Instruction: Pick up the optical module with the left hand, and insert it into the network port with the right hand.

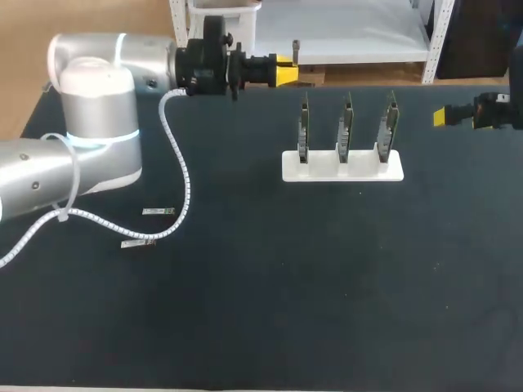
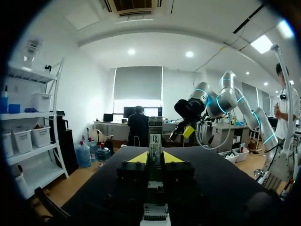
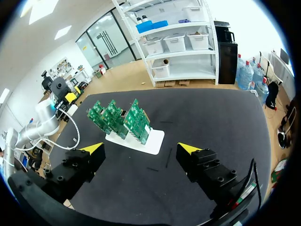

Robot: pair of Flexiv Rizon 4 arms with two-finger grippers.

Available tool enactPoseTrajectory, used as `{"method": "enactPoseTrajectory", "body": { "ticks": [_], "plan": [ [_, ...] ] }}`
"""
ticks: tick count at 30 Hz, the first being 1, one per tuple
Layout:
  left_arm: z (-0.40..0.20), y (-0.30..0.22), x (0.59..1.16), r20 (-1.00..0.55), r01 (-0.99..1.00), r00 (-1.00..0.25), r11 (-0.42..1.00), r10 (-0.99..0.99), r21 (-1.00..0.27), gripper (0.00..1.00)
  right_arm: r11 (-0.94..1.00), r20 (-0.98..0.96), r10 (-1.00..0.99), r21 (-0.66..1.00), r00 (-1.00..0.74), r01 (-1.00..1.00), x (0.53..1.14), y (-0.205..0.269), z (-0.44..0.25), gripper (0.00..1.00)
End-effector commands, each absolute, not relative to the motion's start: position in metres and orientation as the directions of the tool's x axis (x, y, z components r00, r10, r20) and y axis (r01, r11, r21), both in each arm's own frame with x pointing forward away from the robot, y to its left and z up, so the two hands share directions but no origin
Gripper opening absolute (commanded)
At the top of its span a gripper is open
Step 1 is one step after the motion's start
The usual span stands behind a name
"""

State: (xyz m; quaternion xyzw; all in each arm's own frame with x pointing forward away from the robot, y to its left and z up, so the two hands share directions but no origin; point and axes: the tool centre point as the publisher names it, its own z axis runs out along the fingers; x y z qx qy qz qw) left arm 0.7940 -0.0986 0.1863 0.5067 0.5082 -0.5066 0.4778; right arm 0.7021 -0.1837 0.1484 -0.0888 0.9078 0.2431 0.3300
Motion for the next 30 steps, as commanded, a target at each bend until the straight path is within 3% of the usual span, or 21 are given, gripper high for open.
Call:
{"method": "enactPoseTrajectory", "body": {
  "ticks": [1,30],
  "plan": [
    [0.182,-0.098,0.788,-0.998,0.999,-0.039,-0.006,0.042,-0.039,0.00,0.867,-0.642,0.000,0.382,-0.767,-0.320,0.700,-0.184,0.150,1.00],
    [0.162,-0.115,0.775,-0.995,0.997,-0.077,0.004,0.070,-0.077,0.00,0.867,-0.642,0.000,0.382,-0.767,-0.320,0.700,-0.184,0.150,1.00]
  ]
}}
